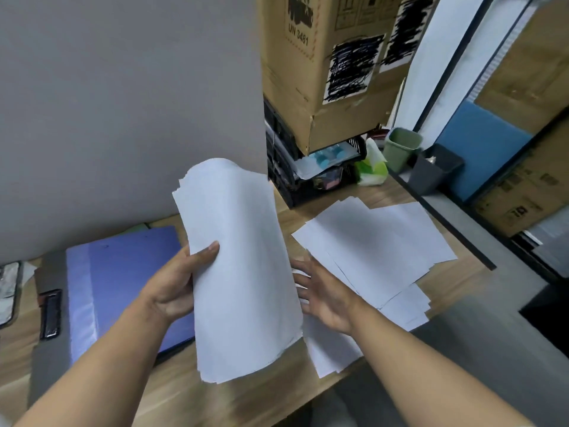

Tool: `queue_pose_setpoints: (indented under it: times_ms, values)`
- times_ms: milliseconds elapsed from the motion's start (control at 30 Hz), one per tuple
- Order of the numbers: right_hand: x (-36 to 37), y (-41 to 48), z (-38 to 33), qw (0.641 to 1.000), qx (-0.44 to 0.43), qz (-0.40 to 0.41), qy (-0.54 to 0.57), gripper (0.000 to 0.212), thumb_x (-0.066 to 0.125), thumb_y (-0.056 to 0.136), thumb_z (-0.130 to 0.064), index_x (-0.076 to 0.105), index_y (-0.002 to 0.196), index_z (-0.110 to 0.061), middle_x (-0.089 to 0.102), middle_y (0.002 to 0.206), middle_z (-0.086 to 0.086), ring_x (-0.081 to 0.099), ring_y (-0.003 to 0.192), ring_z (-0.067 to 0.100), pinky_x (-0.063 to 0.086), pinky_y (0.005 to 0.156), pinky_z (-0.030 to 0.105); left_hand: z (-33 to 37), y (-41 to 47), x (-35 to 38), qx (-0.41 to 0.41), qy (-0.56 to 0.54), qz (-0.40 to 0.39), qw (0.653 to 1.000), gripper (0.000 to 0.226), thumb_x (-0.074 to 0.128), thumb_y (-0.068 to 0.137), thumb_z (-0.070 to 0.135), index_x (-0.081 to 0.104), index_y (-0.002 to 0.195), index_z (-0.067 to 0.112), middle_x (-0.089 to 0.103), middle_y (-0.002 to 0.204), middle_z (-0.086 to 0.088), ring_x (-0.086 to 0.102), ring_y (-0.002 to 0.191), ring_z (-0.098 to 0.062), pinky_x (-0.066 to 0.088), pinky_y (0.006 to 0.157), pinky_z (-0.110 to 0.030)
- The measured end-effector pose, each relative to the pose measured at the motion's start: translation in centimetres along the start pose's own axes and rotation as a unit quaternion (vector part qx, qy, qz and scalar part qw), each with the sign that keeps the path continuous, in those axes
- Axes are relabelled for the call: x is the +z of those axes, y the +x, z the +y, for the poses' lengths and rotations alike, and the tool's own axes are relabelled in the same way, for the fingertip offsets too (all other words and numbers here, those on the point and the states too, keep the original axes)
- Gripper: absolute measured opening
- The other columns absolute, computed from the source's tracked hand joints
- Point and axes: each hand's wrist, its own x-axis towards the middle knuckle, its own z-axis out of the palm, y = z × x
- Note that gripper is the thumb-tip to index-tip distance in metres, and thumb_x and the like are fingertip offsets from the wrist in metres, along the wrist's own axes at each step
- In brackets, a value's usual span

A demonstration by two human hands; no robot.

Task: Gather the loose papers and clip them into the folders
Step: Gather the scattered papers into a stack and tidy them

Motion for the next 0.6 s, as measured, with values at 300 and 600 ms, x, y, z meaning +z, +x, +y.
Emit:
queue_pose_setpoints:
  times_ms: [300, 600]
  values:
    - [-13.1, -3.6, -5.4, 1.000, 0.010, -0.008, 0.027, 0.075, 0.079, 0.076, -0.061, 0.062, 0.139, -0.024, 0.069, 0.132, 0.007, 0.066, 0.121, 0.027, 0.054, 0.099, 0.041, -10.7, 7.0, 7.0, -0.111, 0.051, 0.043, 0.992, 0.042, 0.070, 0.094, 0.015, 0.062, 0.135, 0.011, 0.074, 0.126, -0.012, 0.074, 0.110, -0.034, 0.061, 0.089, -0.049]
    - [-27.6, 2.6, -10.2, 0.964, -0.041, 0.106, -0.239, 0.025, 0.071, 0.093, -0.020, 0.066, 0.117, -0.025, 0.073, 0.106, -0.009, 0.072, 0.088, 0.007, 0.054, 0.065, 0.015, -17.5, 16.4, 17.9, -0.032, 0.183, 0.155, 0.970, 0.052, 0.081, 0.081, 0.032, 0.065, 0.130, 0.023, 0.075, 0.123, 0.001, 0.072, 0.113, -0.026, 0.055, 0.100, -0.048]
